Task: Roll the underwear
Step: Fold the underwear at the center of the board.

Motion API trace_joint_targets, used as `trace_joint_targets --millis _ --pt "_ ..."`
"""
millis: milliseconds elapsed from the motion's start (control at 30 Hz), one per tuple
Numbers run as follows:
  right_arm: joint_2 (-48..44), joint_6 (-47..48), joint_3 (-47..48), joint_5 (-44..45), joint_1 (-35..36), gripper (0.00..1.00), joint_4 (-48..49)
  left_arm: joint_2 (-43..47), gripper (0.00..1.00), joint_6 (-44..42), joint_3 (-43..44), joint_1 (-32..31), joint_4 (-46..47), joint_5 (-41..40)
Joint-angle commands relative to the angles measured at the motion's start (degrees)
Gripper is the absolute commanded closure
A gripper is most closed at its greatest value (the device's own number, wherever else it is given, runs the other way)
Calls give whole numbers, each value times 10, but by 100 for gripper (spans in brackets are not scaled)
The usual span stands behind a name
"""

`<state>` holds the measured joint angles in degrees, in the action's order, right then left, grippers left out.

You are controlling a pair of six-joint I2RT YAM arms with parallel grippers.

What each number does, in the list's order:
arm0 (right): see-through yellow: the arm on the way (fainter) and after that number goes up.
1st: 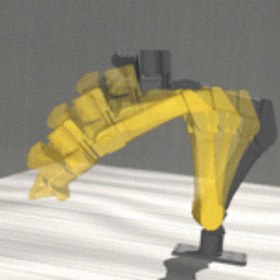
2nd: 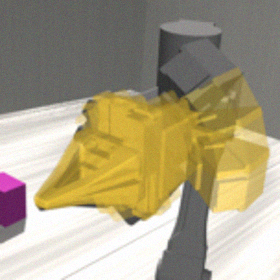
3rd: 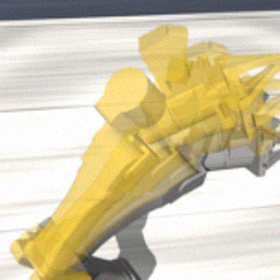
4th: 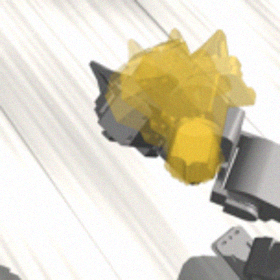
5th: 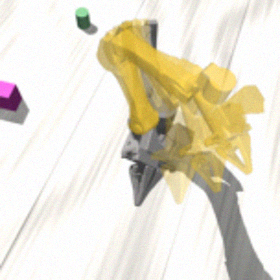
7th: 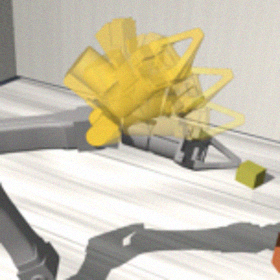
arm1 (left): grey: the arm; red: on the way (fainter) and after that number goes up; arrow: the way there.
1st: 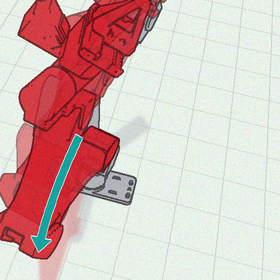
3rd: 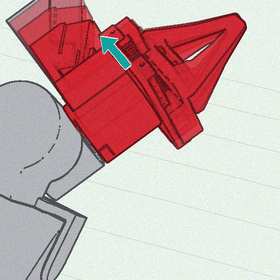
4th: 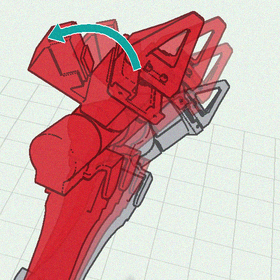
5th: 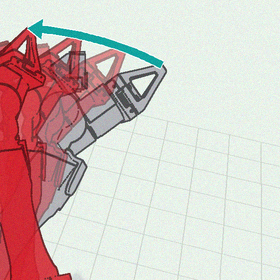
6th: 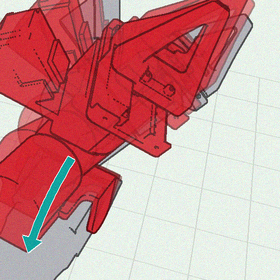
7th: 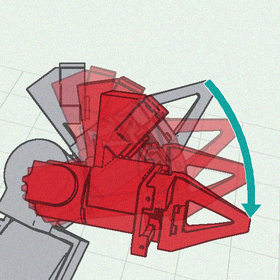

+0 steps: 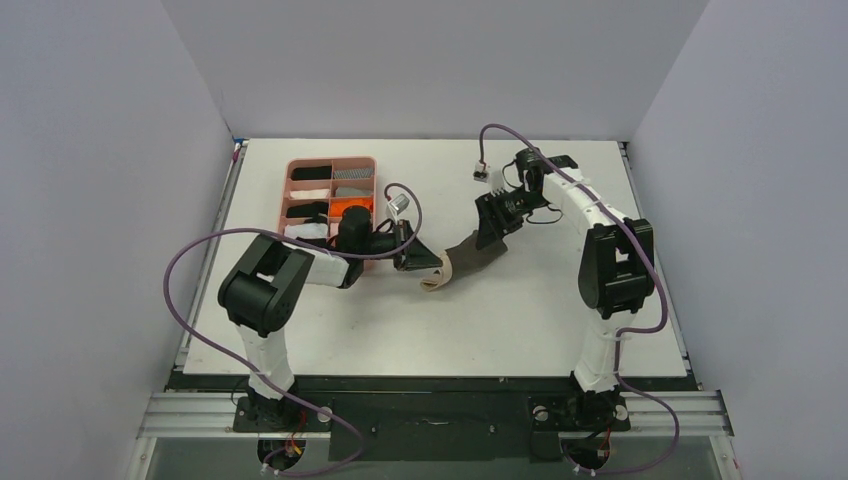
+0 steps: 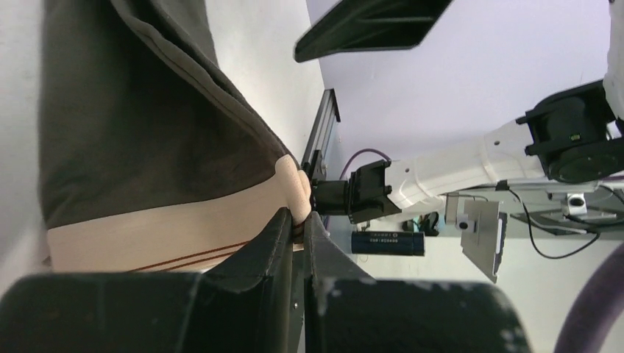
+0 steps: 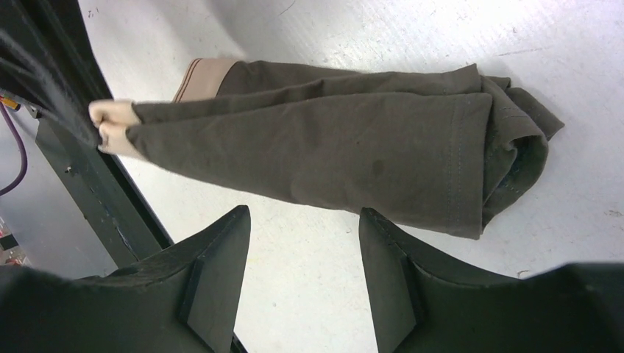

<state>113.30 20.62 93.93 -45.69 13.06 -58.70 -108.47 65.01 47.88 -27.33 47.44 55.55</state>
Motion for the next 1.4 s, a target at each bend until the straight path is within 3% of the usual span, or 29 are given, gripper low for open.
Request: trace_joint_targets --millis 0,400,667,1000,1367 --pt "-32 17 2 -13 2 48 3 9 100 -7 -9 17 14 -24" --pt "3 27 21 11 38 48 2 -3 100 -84 -19 18 -69 -42" --pt "16 36 35 -28 55 47 2 -15 100 -147 -5 18 -91 -18" --pt "58 -125 60 -2 65 47 49 29 100 -260 5 9 -160 -24" --pt "84 -100 45 -53 87 48 45 36 100 -302 15 9 -206 -46"
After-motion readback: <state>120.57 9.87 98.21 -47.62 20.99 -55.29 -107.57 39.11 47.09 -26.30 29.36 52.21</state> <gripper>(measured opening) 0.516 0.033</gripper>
